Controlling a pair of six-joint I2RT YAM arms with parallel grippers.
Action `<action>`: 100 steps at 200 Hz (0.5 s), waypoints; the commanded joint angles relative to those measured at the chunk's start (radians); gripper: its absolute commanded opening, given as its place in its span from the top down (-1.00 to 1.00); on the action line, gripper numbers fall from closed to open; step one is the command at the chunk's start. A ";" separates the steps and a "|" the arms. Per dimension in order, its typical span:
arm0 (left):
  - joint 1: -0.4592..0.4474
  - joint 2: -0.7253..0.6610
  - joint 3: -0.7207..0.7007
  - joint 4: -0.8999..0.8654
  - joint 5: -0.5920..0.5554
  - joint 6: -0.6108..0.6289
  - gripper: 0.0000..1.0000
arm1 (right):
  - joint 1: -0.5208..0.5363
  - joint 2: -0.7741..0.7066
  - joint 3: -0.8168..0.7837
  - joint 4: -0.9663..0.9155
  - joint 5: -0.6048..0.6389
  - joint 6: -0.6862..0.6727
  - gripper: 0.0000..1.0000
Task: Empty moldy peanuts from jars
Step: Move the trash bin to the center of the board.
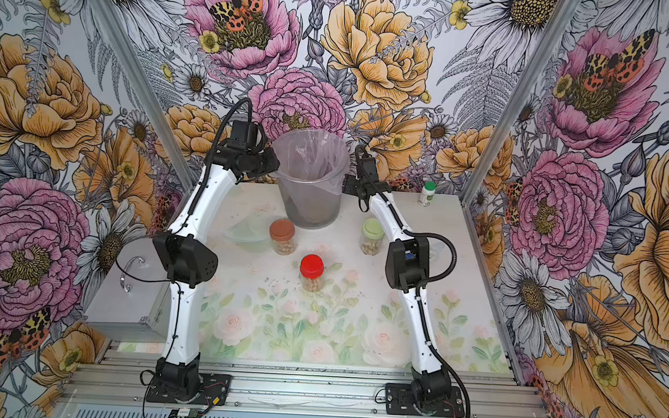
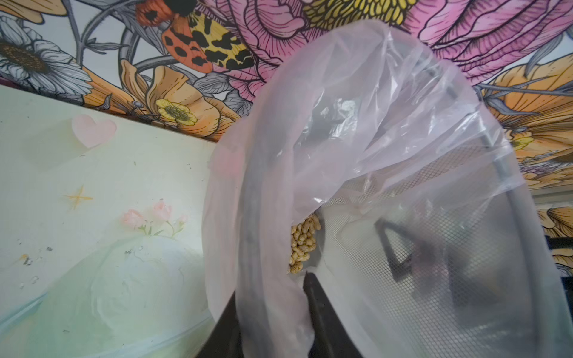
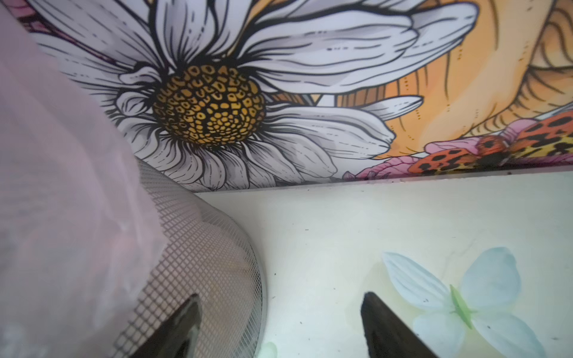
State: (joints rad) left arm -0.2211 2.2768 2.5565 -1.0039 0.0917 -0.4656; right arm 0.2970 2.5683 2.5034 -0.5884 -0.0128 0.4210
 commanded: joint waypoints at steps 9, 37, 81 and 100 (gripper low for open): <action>0.001 -0.104 -0.053 -0.015 0.039 0.026 0.44 | 0.092 0.009 0.046 0.019 -0.074 -0.044 -0.74; 0.027 -0.161 -0.090 -0.052 0.017 0.026 0.47 | 0.106 0.009 0.038 0.019 -0.076 -0.035 -0.79; 0.073 -0.252 -0.179 -0.098 -0.033 0.046 0.50 | 0.118 0.009 0.035 0.019 -0.091 -0.030 -0.78; 0.093 -0.291 -0.226 -0.099 -0.043 0.043 0.50 | 0.122 0.001 0.022 0.020 -0.093 -0.032 -0.79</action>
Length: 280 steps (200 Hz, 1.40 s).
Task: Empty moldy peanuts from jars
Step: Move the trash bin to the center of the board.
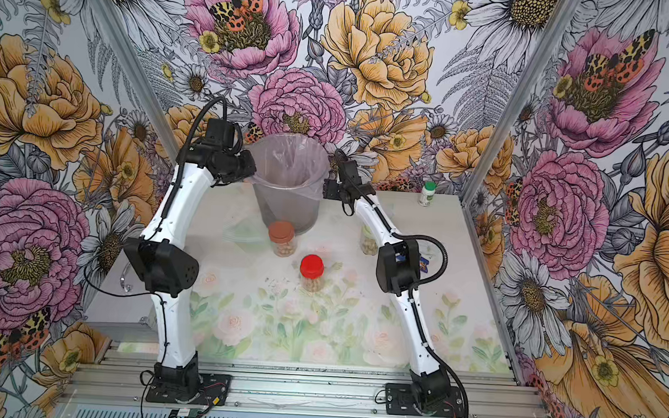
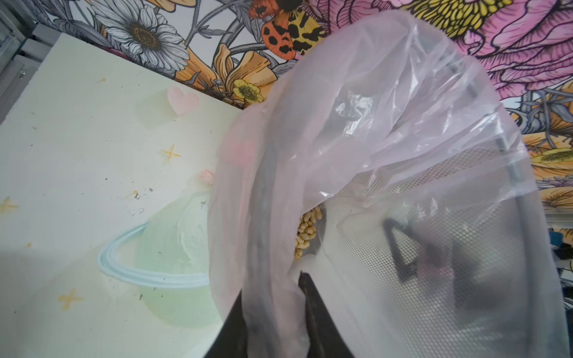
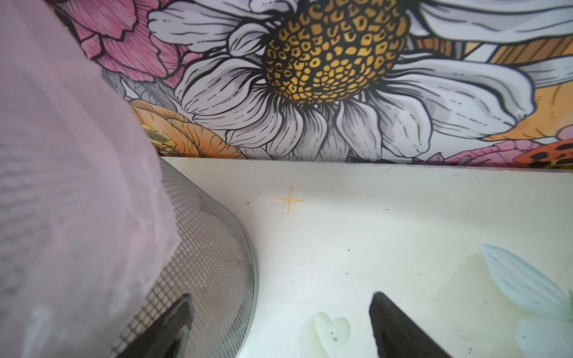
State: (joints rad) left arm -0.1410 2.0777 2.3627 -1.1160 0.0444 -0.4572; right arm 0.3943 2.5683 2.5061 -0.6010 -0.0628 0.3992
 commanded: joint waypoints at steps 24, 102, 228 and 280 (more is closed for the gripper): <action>0.041 -0.132 -0.093 0.013 -0.002 0.028 0.51 | 0.025 -0.024 -0.029 0.033 -0.032 -0.017 -0.79; 0.093 -0.310 -0.293 0.013 -0.041 0.043 0.53 | 0.031 -0.065 -0.089 0.045 -0.060 -0.025 -0.80; 0.071 -0.232 -0.221 0.015 -0.054 0.038 -0.30 | 0.081 0.035 -0.012 0.089 -0.129 -0.031 -0.81; 0.079 -0.177 -0.221 0.013 -0.058 0.035 -0.32 | 0.118 0.049 -0.012 0.096 -0.167 -0.056 -0.79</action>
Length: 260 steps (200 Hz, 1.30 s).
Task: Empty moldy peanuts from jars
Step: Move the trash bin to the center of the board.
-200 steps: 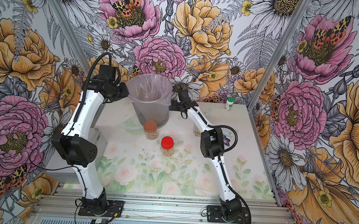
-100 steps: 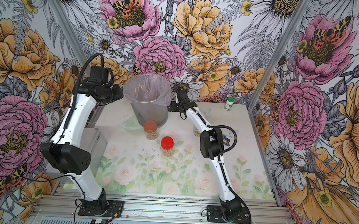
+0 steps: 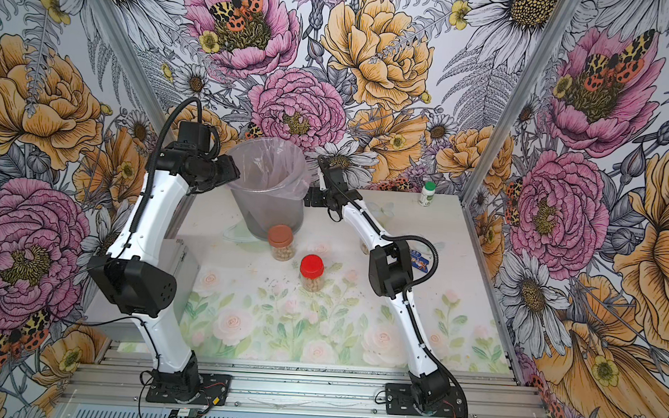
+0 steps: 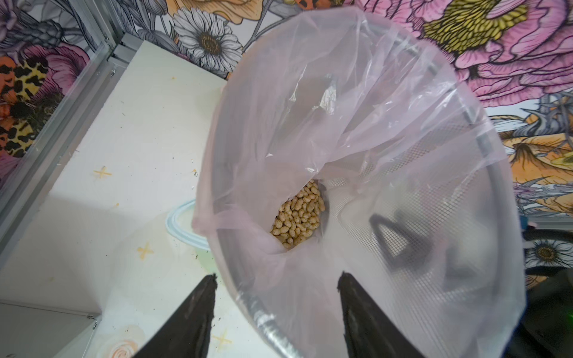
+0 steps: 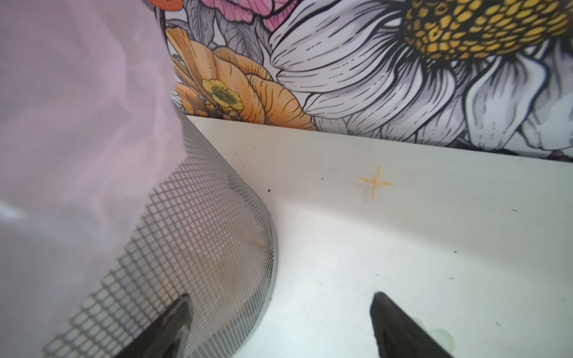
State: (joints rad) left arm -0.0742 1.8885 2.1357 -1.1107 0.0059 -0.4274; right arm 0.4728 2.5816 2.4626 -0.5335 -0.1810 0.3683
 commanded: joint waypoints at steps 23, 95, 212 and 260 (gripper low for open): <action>0.022 0.020 -0.001 0.007 -0.024 0.010 -0.33 | 0.057 0.037 0.025 0.028 -0.059 -0.029 -0.79; 0.046 0.015 -0.039 -0.053 -0.047 0.030 0.25 | 0.108 0.055 0.031 0.029 -0.087 -0.051 -0.78; 0.087 -0.106 -0.099 -0.125 0.009 0.031 0.53 | 0.127 0.003 0.002 0.029 -0.060 -0.073 -0.80; 0.122 -0.143 -0.086 -0.178 0.020 0.041 0.52 | 0.126 -0.022 -0.001 0.038 -0.024 -0.059 -0.81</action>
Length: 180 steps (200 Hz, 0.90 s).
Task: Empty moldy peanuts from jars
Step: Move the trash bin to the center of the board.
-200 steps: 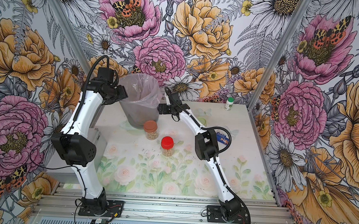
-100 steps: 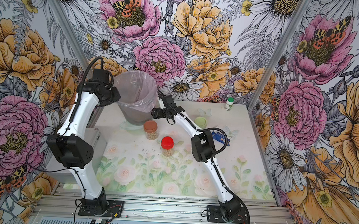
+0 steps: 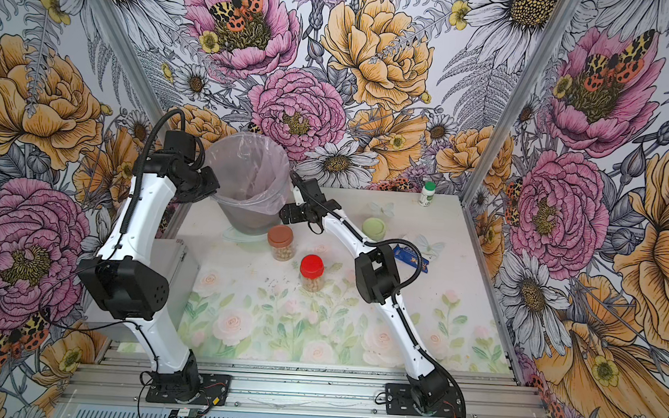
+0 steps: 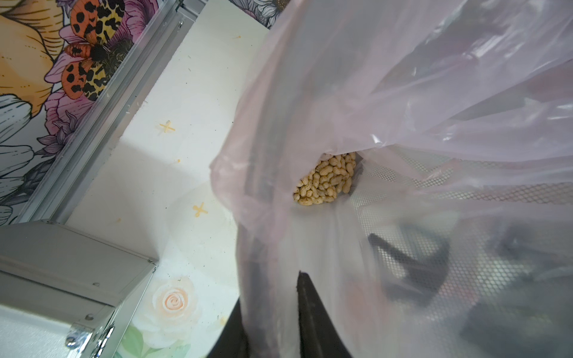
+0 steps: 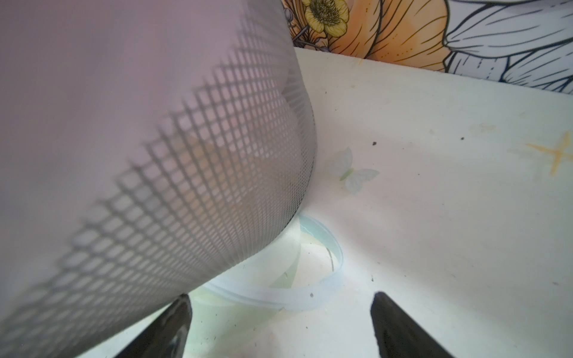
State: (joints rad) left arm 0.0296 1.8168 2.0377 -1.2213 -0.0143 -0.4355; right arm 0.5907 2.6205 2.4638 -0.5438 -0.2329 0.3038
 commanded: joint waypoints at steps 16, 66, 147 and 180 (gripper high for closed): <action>0.031 -0.080 0.010 -0.078 0.074 0.047 0.53 | 0.006 -0.076 -0.019 0.058 0.031 0.008 -0.82; 0.049 -0.109 -0.025 -0.105 0.086 0.054 0.53 | 0.001 -0.126 -0.094 0.114 0.016 0.012 -0.84; 0.062 -0.143 -0.079 -0.104 0.034 0.067 0.03 | 0.003 -0.131 -0.100 0.123 -0.002 0.017 -0.84; 0.061 -0.160 -0.062 -0.103 0.034 0.070 -0.55 | -0.007 -0.160 -0.141 0.122 0.033 0.016 -0.85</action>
State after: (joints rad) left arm 0.0837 1.7077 1.9575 -1.3357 0.0303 -0.3798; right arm 0.5896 2.5340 2.3554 -0.4450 -0.2214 0.3134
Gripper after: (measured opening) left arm 0.715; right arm 0.922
